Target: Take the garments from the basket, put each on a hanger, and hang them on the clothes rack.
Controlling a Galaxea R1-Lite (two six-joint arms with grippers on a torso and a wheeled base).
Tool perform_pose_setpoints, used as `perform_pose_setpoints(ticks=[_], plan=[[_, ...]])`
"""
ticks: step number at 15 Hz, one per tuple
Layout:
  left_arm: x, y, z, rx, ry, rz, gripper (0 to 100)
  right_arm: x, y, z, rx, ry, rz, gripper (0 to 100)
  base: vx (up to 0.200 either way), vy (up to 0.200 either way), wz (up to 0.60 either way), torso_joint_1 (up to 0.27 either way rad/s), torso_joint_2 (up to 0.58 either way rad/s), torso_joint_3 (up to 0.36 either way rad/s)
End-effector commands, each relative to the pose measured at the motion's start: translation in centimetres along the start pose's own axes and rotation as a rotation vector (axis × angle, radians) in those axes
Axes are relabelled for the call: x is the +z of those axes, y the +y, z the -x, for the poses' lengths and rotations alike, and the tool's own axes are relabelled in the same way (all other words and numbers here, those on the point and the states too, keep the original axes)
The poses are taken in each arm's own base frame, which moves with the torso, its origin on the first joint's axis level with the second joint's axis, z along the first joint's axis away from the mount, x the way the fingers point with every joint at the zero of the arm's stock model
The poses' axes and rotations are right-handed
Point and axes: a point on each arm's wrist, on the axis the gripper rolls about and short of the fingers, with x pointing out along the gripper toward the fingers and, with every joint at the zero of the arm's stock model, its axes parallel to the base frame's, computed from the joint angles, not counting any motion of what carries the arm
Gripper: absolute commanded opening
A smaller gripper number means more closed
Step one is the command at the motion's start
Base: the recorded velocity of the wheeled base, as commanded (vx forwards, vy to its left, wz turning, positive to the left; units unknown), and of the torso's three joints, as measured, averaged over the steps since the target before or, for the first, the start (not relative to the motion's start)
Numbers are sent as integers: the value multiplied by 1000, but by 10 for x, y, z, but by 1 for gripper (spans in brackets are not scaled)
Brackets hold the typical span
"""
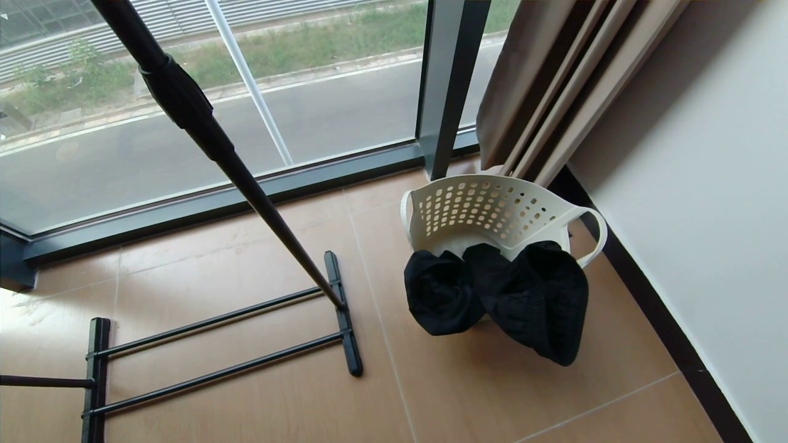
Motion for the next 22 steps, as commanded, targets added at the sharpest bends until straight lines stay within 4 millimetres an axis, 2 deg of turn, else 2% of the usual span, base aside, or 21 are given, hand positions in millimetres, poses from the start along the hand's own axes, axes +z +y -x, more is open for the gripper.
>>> perform_pose_setpoints(ticks=[1, 3, 5, 9, 11, 12, 14, 17, 18, 21, 22], plan=[[0, 0, 0, 1, 0, 0, 100, 10, -1, -14, -41, 175, 21, 100, 0, 0, 0, 2, 2, -61], [0, 0, 0, 1, 0, 1, 100, 33, -1, -36, -1, 276, 33, 100, 0, 0, 0, 0, 0, 0], [0, 0, 0, 1, 0, 3, 100, 44, 2, -68, 47, 403, 59, 100, 0, 0, 0, 0, 0, 0], [0, 0, 0, 1, 0, 1, 100, 71, 16, -122, 195, 530, 269, 100, 0, 0, 0, 0, 0, 0], [0, 0, 0, 1, -1, 1, 100, 74, 25, -147, 280, 572, 462, 100, 0, 0, 0, 0, 0, 0], [0, 0, 0, 1, -1, 1, 100, 74, 25, -147, 280, 572, 462, 100, 0, 0, 0, 0, 0, 0], [0, 0, 0, 1, -1, 3, 100, 84, 34, -189, 368, 583, 705, 100, 0, 0, 0, 0, 0, 0], [0, 0, 0, 1, 0, 1, 100, 88, 42, -218, 431, 574, 904, 100, 0, 0, 0, 0, 0, 0], [0, 0, 0, 1, 0, 1, 100, 90, 47, -241, 461, 568, 1013, 100, 0, 0, 0, 0, 0, 0], [0, 0, 0, 1, 0, 3, 100, 87, 54, -281, 425, 609, 1144, 100, 0, 0, 0, 0, 0, 0], [0, 0, 0, 2, 0, 3, 100, 84, 57, -302, 406, 630, 1174, 100, 0, 0, 0, 0, 0, 0]])
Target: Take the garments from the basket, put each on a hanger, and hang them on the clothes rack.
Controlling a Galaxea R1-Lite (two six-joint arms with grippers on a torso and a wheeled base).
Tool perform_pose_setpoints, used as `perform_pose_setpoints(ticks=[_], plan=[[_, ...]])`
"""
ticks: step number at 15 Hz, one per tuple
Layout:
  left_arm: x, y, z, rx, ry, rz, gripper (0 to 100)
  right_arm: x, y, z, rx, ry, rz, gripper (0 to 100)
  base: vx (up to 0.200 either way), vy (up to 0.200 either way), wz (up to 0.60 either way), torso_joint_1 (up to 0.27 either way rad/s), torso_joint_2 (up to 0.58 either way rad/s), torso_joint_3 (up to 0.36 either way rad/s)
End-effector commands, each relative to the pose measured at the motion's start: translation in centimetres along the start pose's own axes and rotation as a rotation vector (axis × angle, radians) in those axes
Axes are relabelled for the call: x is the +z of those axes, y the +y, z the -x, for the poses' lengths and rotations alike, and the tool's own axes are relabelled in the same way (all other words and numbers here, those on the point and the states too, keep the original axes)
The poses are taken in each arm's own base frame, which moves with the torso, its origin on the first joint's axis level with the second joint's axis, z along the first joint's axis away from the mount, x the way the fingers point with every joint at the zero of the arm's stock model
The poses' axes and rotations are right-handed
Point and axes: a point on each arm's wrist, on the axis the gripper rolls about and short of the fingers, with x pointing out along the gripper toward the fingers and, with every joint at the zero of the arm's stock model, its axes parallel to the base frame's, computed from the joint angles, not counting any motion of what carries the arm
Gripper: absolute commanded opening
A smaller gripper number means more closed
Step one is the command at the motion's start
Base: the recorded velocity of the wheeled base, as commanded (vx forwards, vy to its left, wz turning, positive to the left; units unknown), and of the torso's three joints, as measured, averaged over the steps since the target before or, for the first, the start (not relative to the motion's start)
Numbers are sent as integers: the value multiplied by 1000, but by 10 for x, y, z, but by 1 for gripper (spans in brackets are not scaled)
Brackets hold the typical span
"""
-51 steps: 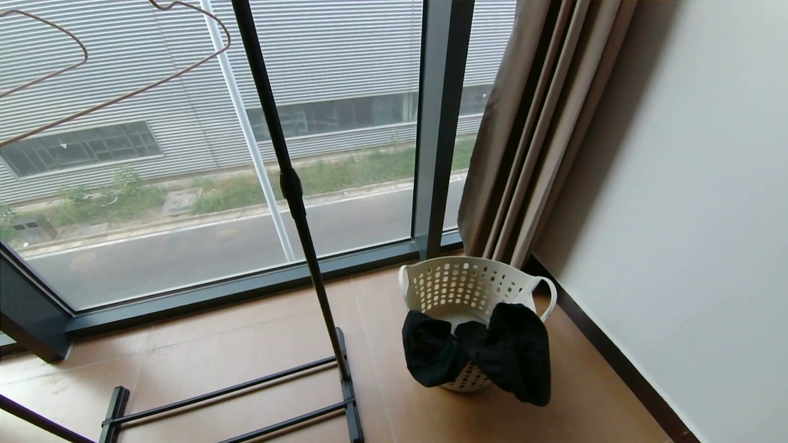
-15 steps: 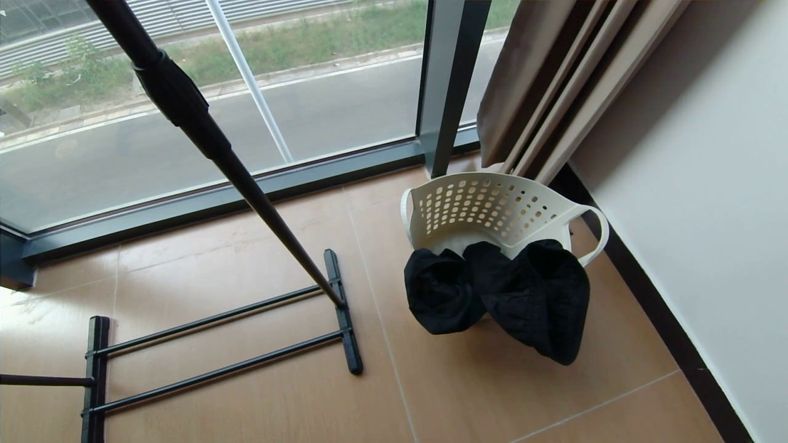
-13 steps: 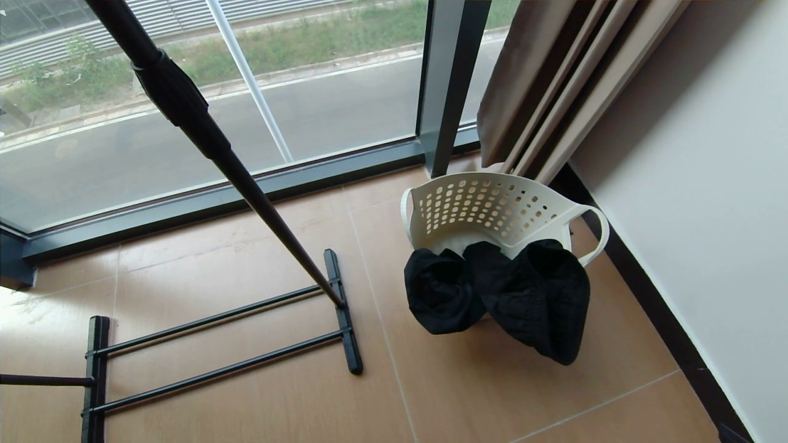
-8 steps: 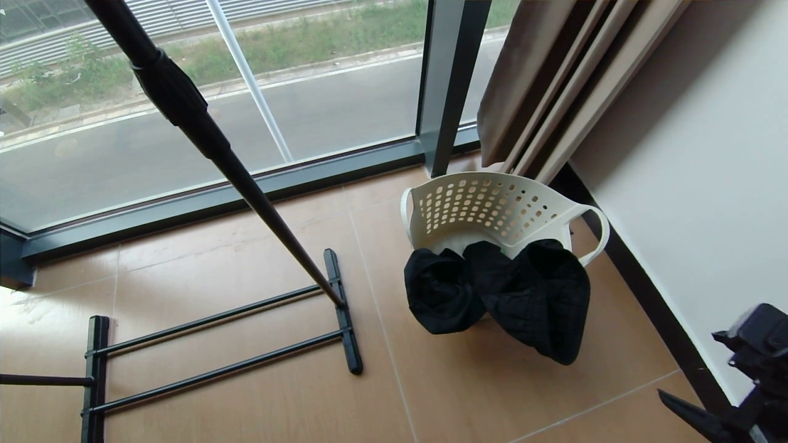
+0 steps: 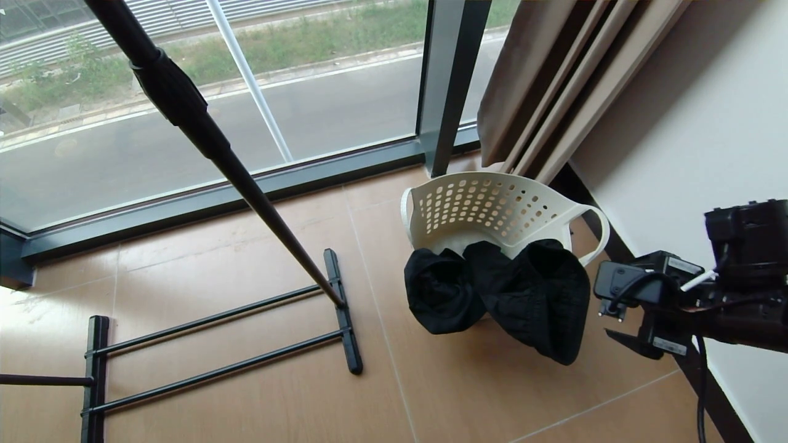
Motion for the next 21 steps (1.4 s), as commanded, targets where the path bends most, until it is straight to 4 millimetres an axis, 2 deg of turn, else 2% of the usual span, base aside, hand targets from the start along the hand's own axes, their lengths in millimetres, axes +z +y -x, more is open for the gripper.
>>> perform_pose_setpoints(ticks=[1, 3, 4, 6, 10, 12, 17, 21], plan=[[0, 0, 0, 0, 0, 1, 100, 16, -14, -52, 27, 67, 57, 100, 0, 0, 0, 0, 0, 0], [0, 0, 0, 0, 0, -1, 100, 22, -21, -67, 24, 68, 85, 100, 0, 0, 0, 0, 0, 0], [0, 0, 0, 0, 0, 1, 100, 30, -27, -85, 21, 70, 101, 100, 0, 0, 0, 0, 0, 0], [0, 0, 0, 0, 0, -1, 100, 34, -31, -102, 6, 107, 104, 100, 0, 0, 0, 0, 0, 0], [0, 0, 0, 0, -2, 1, 100, 40, -34, -117, 0, 117, 111, 100, 0, 0, 0, 0, 0, 0], [0, 0, 0, 0, 0, 1, 100, 45, -41, -133, -19, 127, 107, 100, 0, 0, 0, 0, 0, 0], [0, 0, 0, 0, 0, -1, 100, 55, -54, -159, -71, 139, 104, 100, 0, 0, 0, 0, 0, 0], [0, 0, 0, 0, 0, -1, 100, 61, -61, -168, -96, 129, 105, 100, 0, 0, 0, 0, 0, 0]])
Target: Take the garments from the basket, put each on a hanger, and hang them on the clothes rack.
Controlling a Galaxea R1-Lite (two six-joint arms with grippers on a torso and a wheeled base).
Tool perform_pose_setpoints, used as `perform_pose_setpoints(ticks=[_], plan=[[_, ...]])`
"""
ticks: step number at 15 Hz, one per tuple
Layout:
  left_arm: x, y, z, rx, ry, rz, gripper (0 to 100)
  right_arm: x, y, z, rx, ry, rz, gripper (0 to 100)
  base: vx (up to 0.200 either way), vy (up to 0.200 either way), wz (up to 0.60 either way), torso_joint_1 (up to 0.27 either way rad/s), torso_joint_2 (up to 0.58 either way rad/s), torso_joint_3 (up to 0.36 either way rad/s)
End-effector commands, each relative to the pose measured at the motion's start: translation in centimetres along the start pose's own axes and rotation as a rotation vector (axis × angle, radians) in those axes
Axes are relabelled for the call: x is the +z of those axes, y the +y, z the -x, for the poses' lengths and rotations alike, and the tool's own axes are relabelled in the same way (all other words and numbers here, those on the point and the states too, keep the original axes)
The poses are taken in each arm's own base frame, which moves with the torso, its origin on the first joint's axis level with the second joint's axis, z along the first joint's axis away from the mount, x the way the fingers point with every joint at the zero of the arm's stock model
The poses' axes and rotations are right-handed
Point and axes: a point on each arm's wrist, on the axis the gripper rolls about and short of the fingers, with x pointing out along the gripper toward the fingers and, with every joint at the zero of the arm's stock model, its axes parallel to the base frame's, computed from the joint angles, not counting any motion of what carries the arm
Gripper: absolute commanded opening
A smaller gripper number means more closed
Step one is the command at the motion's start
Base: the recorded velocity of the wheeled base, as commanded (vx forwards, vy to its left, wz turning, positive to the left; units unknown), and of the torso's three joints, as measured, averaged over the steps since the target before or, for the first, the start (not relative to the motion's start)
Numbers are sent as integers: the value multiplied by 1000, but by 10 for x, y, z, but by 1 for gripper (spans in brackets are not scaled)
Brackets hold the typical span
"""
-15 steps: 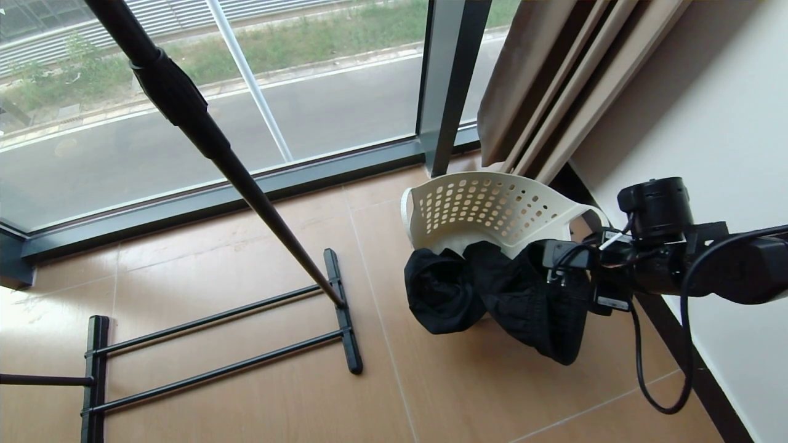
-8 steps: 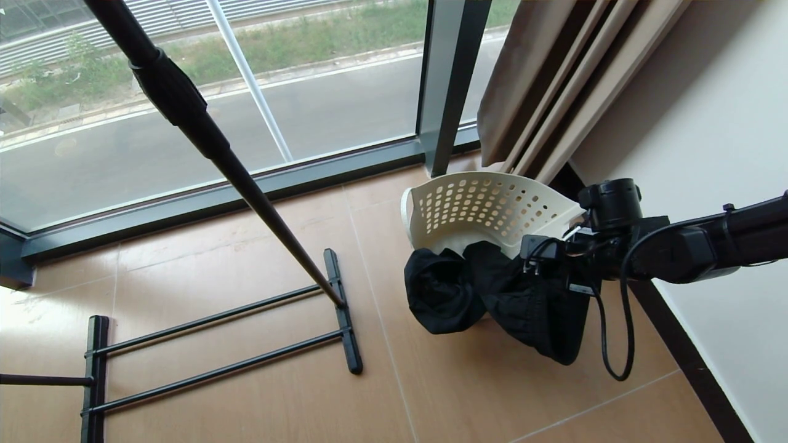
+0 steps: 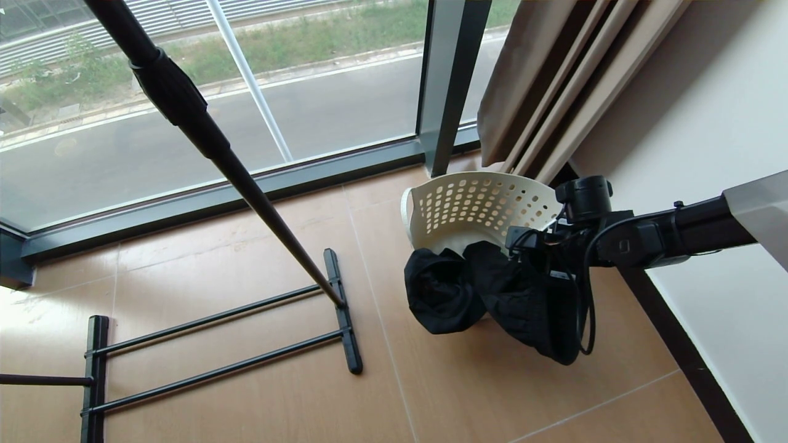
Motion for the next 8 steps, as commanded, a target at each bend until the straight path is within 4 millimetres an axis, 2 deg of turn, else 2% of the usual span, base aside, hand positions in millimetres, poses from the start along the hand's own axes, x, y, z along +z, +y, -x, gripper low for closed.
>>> perform_pose_setpoints(ticks=[1, 8], plan=[[0, 0, 0, 0, -2, 0, 100, 3, -1, -8, -7, -1, 3, 100, 0, 0, 0, 0, 0, 0], [0, 0, 0, 0, 0, 1, 100, 13, -10, -24, -43, -16, -6, 100, 0, 0, 0, 0, 0, 0]])
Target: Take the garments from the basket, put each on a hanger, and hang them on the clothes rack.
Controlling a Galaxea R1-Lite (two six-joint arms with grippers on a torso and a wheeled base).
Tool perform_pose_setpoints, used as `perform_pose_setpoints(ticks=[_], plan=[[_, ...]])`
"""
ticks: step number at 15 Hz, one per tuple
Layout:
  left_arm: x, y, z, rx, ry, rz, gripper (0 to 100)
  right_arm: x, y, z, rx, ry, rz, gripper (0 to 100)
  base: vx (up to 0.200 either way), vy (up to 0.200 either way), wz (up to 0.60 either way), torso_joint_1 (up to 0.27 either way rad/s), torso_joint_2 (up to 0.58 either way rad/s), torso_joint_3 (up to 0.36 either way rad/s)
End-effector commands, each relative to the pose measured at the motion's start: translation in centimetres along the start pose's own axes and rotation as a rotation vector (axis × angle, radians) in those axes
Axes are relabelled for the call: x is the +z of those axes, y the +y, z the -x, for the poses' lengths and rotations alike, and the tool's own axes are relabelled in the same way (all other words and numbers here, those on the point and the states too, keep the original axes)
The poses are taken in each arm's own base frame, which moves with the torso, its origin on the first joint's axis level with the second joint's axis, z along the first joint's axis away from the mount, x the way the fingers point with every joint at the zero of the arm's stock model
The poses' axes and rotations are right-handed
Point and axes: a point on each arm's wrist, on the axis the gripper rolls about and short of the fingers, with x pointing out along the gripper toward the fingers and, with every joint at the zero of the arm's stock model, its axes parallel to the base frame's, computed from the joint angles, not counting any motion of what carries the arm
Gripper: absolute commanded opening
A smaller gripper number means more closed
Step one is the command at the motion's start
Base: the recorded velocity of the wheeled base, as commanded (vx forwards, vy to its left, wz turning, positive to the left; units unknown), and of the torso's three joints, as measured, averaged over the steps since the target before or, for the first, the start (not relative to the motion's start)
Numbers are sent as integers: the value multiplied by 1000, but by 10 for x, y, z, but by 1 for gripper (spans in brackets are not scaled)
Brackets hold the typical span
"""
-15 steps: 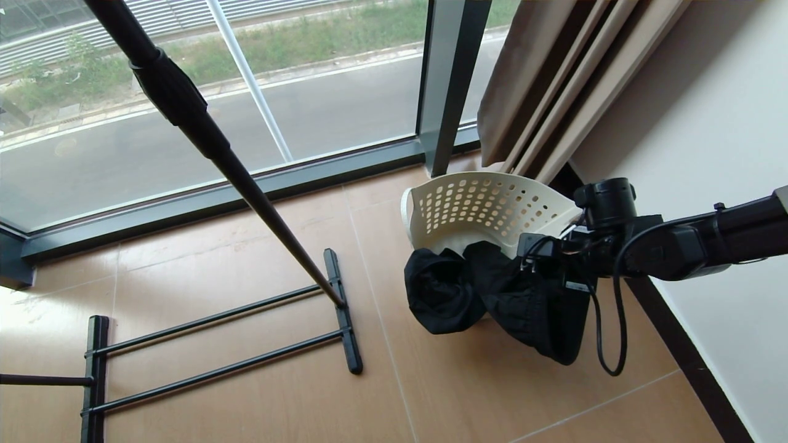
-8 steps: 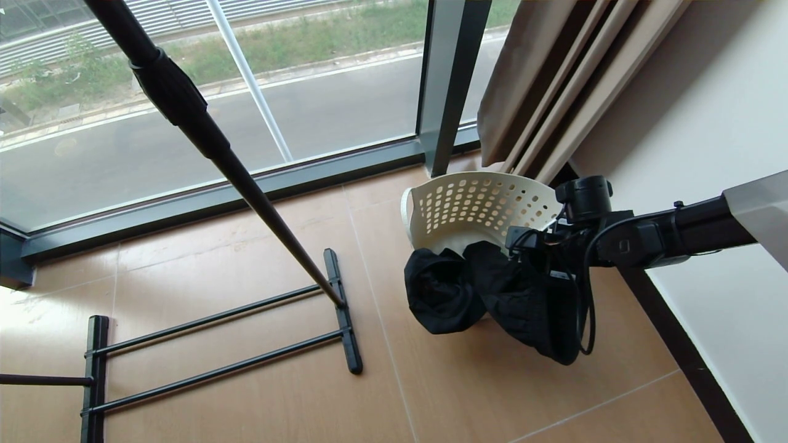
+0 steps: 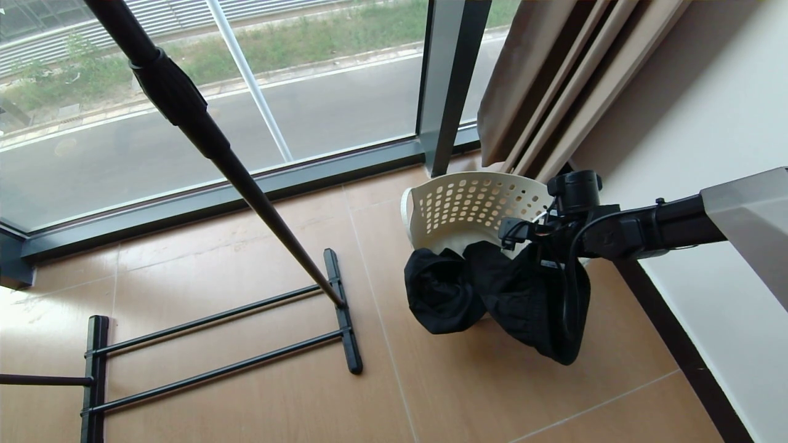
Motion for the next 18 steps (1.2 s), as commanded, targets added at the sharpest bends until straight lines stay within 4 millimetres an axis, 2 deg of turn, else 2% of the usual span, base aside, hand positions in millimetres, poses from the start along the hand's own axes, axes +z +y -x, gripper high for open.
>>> perform_pose_setpoints(ticks=[1, 3, 4, 6, 9, 10, 11, 13, 15, 17, 18], plan=[[0, 0, 0, 0, -2, 1, 100, 2, 3, -10, 5, 2, 2, 100, 0, 0, 0, 0, 0, 0], [0, 0, 0, 2, 0, 1, 100, 2, 5, -11, 11, 4, 3, 100, 0, 0, 0, 0, 0, 0], [0, 0, 0, 0, 0, 1, 100, 2, 6, -12, 12, 1, -2, 0, 0, 0, 0, 0, 0, 0], [0, 0, 0, 0, 0, 1, 100, 0, 8, -8, 24, 0, -3, 0, 0, 0, 0, 0, 0, 0], [0, 0, 0, 0, 0, -1, 100, -8, 3, 34, 25, -10, -42, 0, 0, 0, 0, 0, 0, 0], [0, 0, 0, 0, -2, 1, 100, -11, 3, 60, 21, -19, -57, 0, 0, 0, 0, 0, 0, 0], [0, 0, 0, 0, -2, -1, 100, -13, 4, 76, 22, -28, -62, 0, 0, 0, 0, 0, 0, 0], [0, 0, 0, 0, -2, 1, 100, -20, 15, 118, 30, -57, -127, 0, 0, 0, 0, 0, 0, 0], [0, 0, 0, 2, -2, 1, 100, -30, 22, 168, 14, -109, -262, 0, 0, 0, 0, 0, 0, 0], [0, 0, 0, 0, 0, -1, 100, -40, 20, 199, -10, -143, -356, 0, 0, 0, 0, 0, 0, 0], [0, 0, 0, -1, 0, -4, 100, -42, 19, 223, -13, -186, -436, 0, 0, 0, 0, 0, 0, 0]])
